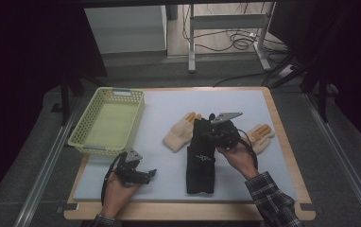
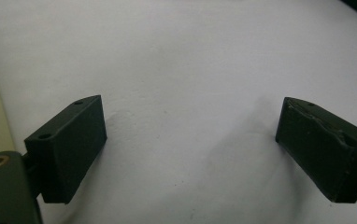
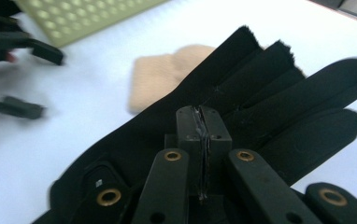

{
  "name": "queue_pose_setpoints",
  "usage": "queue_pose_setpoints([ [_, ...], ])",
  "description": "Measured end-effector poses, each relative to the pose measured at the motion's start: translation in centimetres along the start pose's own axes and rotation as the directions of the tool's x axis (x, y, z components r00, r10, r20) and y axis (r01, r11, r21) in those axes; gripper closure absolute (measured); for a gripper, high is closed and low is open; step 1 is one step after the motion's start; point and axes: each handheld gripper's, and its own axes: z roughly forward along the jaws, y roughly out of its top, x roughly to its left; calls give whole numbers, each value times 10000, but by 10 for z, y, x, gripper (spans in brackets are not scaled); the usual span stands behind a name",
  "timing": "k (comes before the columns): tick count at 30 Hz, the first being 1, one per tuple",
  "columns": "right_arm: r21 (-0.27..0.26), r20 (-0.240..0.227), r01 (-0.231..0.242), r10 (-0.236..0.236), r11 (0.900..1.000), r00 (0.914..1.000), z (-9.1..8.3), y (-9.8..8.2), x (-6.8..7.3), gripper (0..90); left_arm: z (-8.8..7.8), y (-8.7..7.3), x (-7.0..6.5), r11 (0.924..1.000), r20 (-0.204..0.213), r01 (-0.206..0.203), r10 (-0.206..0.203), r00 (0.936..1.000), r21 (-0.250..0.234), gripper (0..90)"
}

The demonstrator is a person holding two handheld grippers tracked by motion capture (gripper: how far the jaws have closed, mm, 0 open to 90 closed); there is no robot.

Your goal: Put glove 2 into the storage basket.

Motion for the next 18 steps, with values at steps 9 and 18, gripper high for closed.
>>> queue_pose_setpoints([
  [9,284,-764,325,-303,9991,9966,-25,-6,37,879,0,0,0,10000,3,3,-3,10000,-1,87],
  [18,1107,-168,344,-327,9933,9993,16,-42,45,858,0,0,0,10000,6,3,-3,10000,12,87],
])
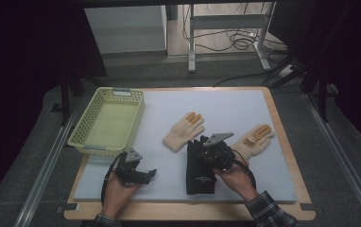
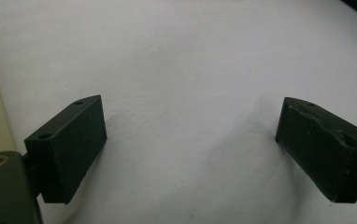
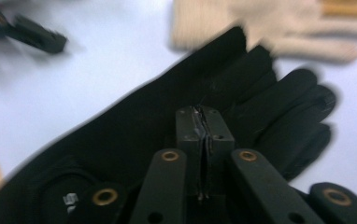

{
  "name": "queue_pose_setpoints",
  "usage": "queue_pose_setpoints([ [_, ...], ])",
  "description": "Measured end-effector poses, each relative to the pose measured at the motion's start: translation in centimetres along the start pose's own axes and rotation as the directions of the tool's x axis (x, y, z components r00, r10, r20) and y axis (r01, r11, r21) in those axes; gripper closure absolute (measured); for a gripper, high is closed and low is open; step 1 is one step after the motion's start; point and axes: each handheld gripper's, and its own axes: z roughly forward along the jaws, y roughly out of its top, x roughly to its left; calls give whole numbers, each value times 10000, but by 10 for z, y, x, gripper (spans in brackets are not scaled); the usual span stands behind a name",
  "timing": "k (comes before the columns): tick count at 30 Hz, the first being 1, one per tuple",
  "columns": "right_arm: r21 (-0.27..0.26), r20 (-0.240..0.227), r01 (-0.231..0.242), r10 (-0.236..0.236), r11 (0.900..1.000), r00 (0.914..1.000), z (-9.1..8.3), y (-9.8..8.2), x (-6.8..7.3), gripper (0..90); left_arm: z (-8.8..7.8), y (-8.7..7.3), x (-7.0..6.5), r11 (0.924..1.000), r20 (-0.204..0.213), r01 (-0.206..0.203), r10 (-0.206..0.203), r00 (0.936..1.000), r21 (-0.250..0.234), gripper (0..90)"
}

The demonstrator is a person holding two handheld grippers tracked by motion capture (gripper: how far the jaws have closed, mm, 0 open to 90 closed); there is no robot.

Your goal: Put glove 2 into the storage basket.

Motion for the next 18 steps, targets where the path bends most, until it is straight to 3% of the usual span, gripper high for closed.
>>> queue_pose_setpoints([
  [4,-74,-378,-334,331,9994,9987,13,-9,-5,766,0,0,0,10000,-6,-1,1,10000,-2,88],
  [6,-248,-449,-385,373,9990,9983,8,-7,-5,670,0,0,0,10000,-3,-17,17,10000,13,88],
  [10,-554,-238,-250,237,9982,9994,-10,-5,-10,637,0,0,0,10000,-12,13,-13,10000,-13,87],
  [13,-623,-31,-342,341,9975,9994,-21,-12,-18,653,0,0,0,10000,-12,7,-7,10000,-10,87],
  [16,-482,-172,-608,600,9970,9980,-26,-27,-26,753,0,0,0,10000,-11,-7,7,10000,1,87],
  [18,-371,-277,-547,537,9978,9982,-27,-38,-28,813,0,0,0,10000,-11,-29,29,10000,18,87],
])
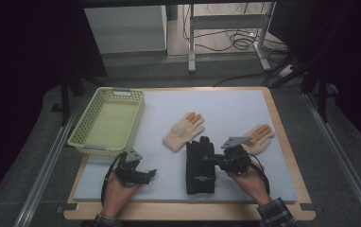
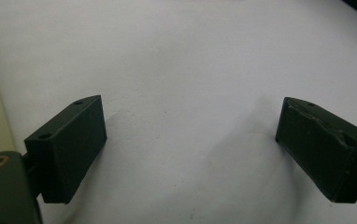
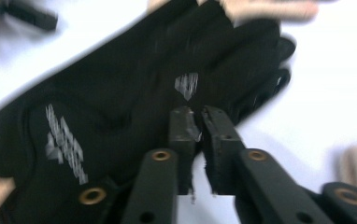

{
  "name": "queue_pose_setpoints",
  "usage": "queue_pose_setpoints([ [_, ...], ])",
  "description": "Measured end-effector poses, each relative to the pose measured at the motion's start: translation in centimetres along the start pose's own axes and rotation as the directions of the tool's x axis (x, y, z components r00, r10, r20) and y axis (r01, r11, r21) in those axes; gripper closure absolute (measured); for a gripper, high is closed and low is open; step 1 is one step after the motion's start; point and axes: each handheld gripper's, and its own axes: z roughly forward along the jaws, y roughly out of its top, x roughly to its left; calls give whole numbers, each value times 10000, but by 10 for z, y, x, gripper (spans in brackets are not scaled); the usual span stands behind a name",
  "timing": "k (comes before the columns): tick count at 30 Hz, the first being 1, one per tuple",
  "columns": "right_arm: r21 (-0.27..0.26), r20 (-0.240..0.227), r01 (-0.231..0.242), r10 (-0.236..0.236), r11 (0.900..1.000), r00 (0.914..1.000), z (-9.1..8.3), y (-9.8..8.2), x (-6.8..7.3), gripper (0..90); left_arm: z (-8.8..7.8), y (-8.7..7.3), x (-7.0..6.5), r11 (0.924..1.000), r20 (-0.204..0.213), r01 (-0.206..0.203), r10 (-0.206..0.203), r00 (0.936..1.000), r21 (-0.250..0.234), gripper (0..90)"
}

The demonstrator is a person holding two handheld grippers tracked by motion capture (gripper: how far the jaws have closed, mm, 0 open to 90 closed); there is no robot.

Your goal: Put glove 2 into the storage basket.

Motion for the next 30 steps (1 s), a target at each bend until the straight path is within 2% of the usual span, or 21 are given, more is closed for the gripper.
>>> queue_pose_setpoints([
  [4,215,69,313,-314,9993,9995,1,-21,3,882,0,0,0,10000,-1,-4,4,10000,2,87],
  [6,240,54,195,-197,9995,9998,1,-35,4,887,0,0,0,10000,-5,-6,6,10000,1,87],
  [9,280,-142,84,-80,9996,9999,3,-43,5,888,0,0,0,10000,-7,22,-22,10000,-21,87],
  [10,114,-183,59,-57,9999,9998,3,-45,7,888,0,0,0,10000,-8,32,-32,10000,-29,87],
  [12,58,-463,38,-35,10000,9989,3,-46,9,888,0,0,0,10000,-8,39,-39,10000,-36,87],
  [23,-40,-818,539,-540,9985,9952,19,-37,29,888,-1,0,1,10000,101,-13,13,9999,10,87],
  [28,-58,-1041,633,-635,9980,9925,24,-33,36,887,-6,-2,5,9991,188,-253,246,9995,352,89],
  [30,-58,-1187,656,-658,9978,9908,28,-31,41,886,-7,-3,7,9991,174,-210,204,9996,364,61],
])
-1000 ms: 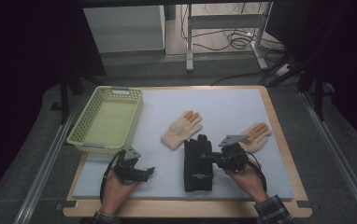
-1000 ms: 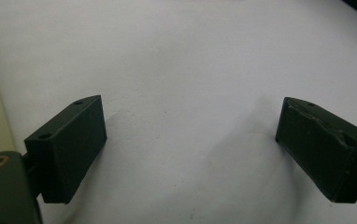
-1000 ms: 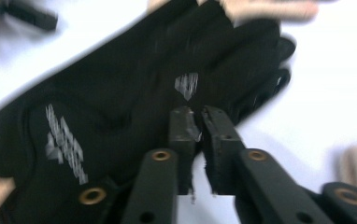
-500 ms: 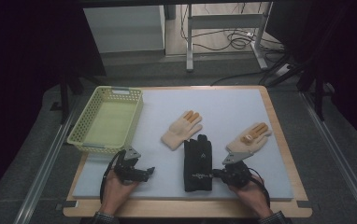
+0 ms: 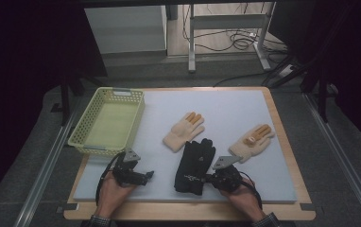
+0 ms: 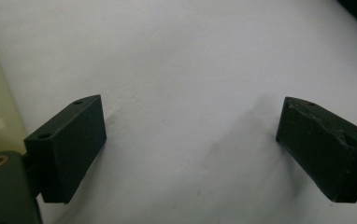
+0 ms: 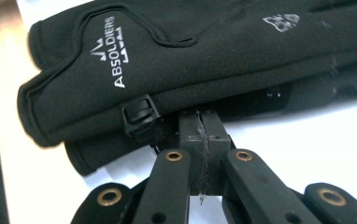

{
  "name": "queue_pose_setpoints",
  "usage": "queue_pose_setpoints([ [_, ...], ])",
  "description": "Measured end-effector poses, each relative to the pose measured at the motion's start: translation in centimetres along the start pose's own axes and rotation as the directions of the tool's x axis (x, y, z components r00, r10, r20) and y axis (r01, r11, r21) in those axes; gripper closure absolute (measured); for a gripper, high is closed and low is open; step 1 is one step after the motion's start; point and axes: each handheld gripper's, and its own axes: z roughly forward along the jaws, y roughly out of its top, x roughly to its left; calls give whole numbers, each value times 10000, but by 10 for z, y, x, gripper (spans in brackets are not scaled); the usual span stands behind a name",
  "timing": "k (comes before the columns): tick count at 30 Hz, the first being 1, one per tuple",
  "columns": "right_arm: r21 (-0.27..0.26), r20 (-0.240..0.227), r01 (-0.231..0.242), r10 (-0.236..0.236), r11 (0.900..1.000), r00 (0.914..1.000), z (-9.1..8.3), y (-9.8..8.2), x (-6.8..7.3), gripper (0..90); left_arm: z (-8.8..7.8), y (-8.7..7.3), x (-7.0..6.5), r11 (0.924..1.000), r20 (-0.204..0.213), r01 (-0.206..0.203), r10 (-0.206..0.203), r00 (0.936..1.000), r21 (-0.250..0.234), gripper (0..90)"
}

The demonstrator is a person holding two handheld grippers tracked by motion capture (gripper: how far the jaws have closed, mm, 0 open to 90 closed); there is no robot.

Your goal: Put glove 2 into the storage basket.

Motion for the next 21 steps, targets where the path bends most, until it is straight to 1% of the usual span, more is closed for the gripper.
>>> queue_pose_setpoints([
  [1,-10,-23,56,-56,10000,10000,2,1,1,886,0,-1,1,10000,76,-40,40,10000,-34,61],
  [2,-16,-118,185,-185,9998,9998,7,5,6,885,0,-2,2,9998,104,-88,90,9999,-156,62],
  [4,-15,-143,263,-263,9997,9996,10,7,8,882,0,-3,2,9996,144,-175,179,9997,-243,61],
  [5,-39,-200,380,-381,9993,9991,16,11,13,879,0,-4,3,9994,149,-198,202,9997,-271,60],
  [6,-39,-200,380,-381,9993,9991,16,11,13,879,0,-4,3,9995,149,-189,193,9997,-270,60],
  [7,-45,-240,512,-513,9987,9984,22,16,17,874,0,-4,2,9994,139,-202,206,9997,-264,59],
  [8,-45,-240,512,-513,9987,9984,22,16,17,874,0,-4,3,9995,148,-225,228,9996,-238,59],
  [10,-46,-282,627,-628,9980,9976,30,23,21,871,0,-4,3,9995,123,-242,245,9996,-220,58],
  [15,-91,-274,670,-672,9977,9974,38,29,22,865,0,-3,2,9995,99,-235,237,9997,-191,56],
  [18,18,-333,839,-838,9965,9959,37,30,23,835,0,-3,2,9995,100,-234,236,9997,-194,56],
  [19,111,-308,891,-887,9960,9956,34,29,23,832,1,-4,2,9996,111,-170,172,9998,-241,56],
  [20,167,-185,916,-913,9957,9957,31,28,21,831,1,-4,2,9996,111,-171,174,9998,-239,56],
  [21,136,-123,936,-934,9955,9956,27,27,19,829,1,-4,2,9996,113,-164,167,9998,-249,56],
])
